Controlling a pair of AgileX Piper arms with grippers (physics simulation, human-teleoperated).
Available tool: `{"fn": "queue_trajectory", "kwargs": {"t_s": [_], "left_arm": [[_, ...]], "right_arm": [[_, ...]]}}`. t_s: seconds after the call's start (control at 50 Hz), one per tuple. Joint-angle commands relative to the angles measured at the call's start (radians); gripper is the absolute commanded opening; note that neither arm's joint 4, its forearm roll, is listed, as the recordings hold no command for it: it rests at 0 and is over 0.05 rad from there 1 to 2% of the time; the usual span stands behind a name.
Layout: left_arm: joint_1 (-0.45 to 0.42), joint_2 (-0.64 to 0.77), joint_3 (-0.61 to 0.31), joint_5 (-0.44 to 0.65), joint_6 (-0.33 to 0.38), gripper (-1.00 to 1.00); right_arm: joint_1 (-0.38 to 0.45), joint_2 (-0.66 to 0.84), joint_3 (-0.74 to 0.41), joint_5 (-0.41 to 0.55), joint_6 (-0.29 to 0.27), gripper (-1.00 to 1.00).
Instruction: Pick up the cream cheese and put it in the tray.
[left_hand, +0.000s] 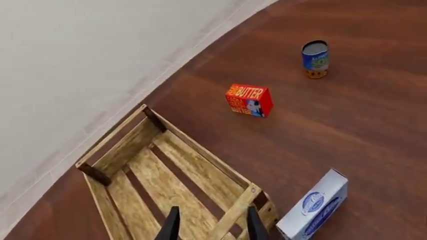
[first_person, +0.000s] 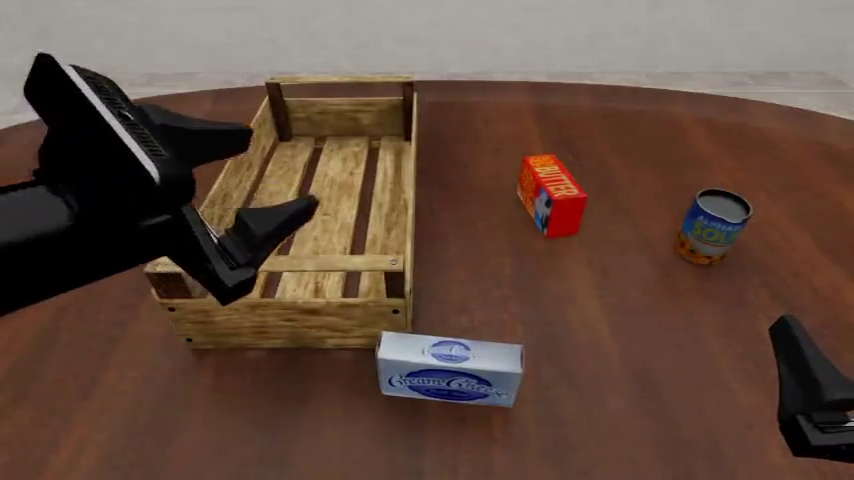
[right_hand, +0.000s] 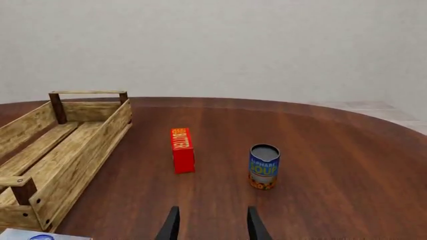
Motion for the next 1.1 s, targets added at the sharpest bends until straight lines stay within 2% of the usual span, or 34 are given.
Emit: {"fn": "queue_trajectory", "kwargs": {"t_s": [0.02, 0.2, 0.38, 0.56, 0.78, 1.1], "left_arm": [[-0.038, 0.072, -0.054, 0.053, 0.066, 1.00], [-0.081, 0.117, -0.073, 0.087, 0.110, 1.00], [-0.127, 0.173, -0.049, 0.085, 0.177, 1.00], [-0.176, 0.196, -0.117, 0.151, 0.202, 1.00], [-0.214, 0.266, -0.192, 0.228, 0.287, 1.00], [-0.278, 0.395, -0.267, 0.294, 0.313, 1.00]], "right_arm": [[0.001, 0.000, 0.000, 0.000, -0.005, 1.00], [0.000, 0.000, 0.000, 0.001, -0.003, 1.00], [0.001, 0.000, 0.000, 0.002, -0.004, 1.00], [0.001, 0.000, 0.000, 0.003, -0.003, 1.00], [0.001, 0.000, 0.000, 0.004, -0.002, 1.00], [0.001, 0.000, 0.000, 0.006, 0.000, 1.00]]}}
